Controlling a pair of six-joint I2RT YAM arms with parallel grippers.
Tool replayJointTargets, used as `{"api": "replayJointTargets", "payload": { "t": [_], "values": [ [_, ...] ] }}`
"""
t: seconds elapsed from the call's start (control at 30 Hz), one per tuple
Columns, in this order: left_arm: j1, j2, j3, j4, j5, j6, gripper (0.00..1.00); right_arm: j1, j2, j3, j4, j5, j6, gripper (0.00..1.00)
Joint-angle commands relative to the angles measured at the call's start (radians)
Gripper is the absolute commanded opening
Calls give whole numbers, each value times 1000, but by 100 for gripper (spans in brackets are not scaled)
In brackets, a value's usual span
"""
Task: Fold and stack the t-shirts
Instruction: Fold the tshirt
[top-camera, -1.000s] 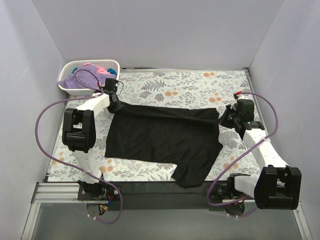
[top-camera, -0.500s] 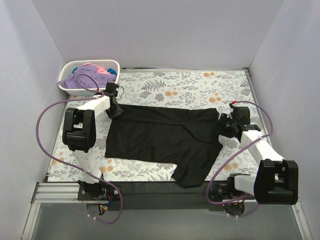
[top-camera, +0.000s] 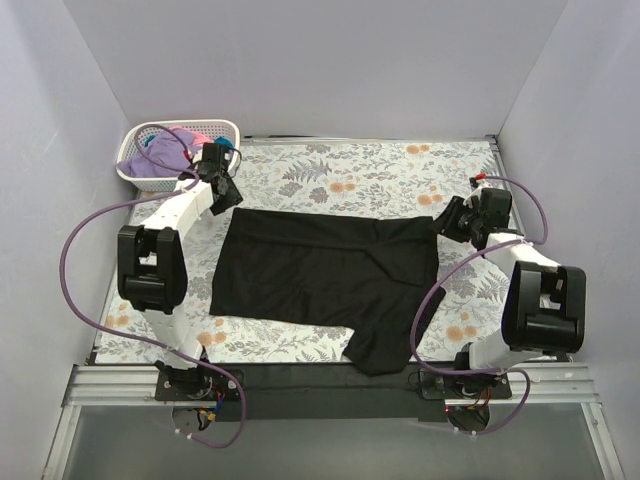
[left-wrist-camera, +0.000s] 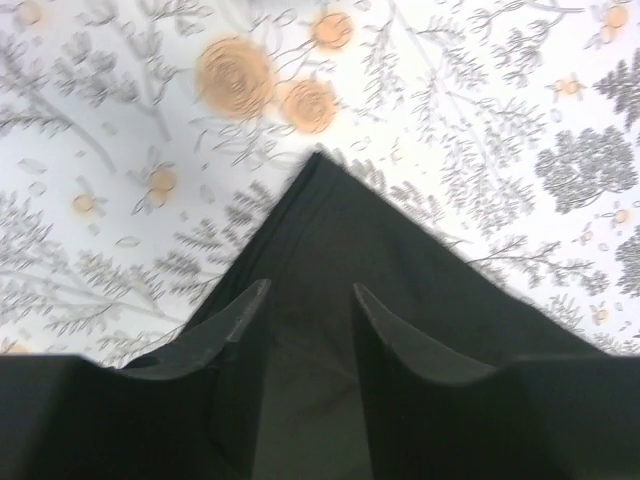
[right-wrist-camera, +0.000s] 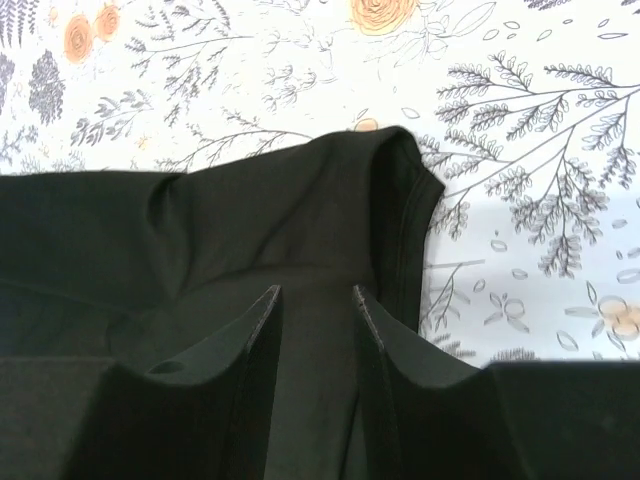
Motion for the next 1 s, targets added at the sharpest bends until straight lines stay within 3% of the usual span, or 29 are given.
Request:
{"api": "replayJointTargets", "payload": {
  "t": [0.0, 0.4, 0.7, 0.77, 0.8, 0.83, 0.97],
  "values": [
    [4, 66, 53, 40, 59, 41, 34, -31, 80, 57, 151, -99, 26, 40],
    [7, 190, 32, 55, -5, 43, 3, -63, 284, 142, 249, -177, 45, 40],
    [8, 216, 13, 34, -42, 43, 0, -63, 394, 205, 281, -196, 94, 40],
    [10, 221, 16, 23, -60, 43, 0, -66, 406, 206, 287, -194, 106, 34],
    [10, 221, 16, 21, -63, 43, 0, -71, 411, 205, 290, -194, 109, 29],
    [8, 221, 13, 20, -65, 43, 0, -74, 411, 203, 292, -192, 111, 17],
    [8, 222, 13, 4, -82, 42, 0, -97, 393, 186, 303, -176, 112, 1]
  ]
}}
